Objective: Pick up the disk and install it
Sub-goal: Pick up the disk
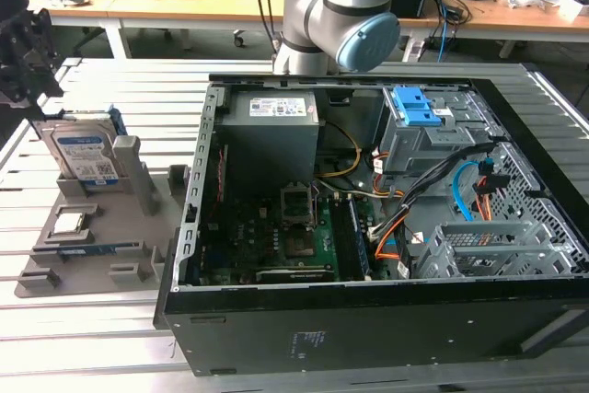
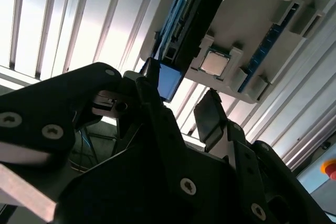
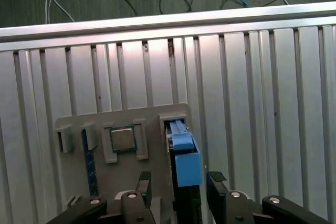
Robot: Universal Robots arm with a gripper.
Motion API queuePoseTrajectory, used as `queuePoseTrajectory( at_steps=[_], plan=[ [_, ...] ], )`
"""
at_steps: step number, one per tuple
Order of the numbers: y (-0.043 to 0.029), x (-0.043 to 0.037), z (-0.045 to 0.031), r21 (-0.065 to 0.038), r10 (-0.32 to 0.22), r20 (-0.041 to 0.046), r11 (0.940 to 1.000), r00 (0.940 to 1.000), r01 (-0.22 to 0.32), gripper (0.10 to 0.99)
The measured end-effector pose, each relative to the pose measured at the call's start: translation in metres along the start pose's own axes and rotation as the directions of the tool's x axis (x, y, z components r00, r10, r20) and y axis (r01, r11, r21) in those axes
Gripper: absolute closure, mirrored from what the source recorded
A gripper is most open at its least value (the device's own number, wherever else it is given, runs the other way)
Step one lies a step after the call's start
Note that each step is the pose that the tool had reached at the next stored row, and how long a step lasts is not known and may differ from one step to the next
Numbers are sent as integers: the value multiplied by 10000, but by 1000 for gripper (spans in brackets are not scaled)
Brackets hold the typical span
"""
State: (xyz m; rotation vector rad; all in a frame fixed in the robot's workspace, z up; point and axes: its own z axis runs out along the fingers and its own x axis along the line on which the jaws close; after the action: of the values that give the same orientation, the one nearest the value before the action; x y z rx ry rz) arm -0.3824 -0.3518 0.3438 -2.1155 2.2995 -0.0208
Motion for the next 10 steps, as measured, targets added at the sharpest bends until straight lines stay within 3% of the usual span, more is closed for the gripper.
queuePoseTrajectory(
  at_steps=[10],
  plan=[
    [-13,-101,204,10,-87,-132,10000,9999,87,545]
  ],
)
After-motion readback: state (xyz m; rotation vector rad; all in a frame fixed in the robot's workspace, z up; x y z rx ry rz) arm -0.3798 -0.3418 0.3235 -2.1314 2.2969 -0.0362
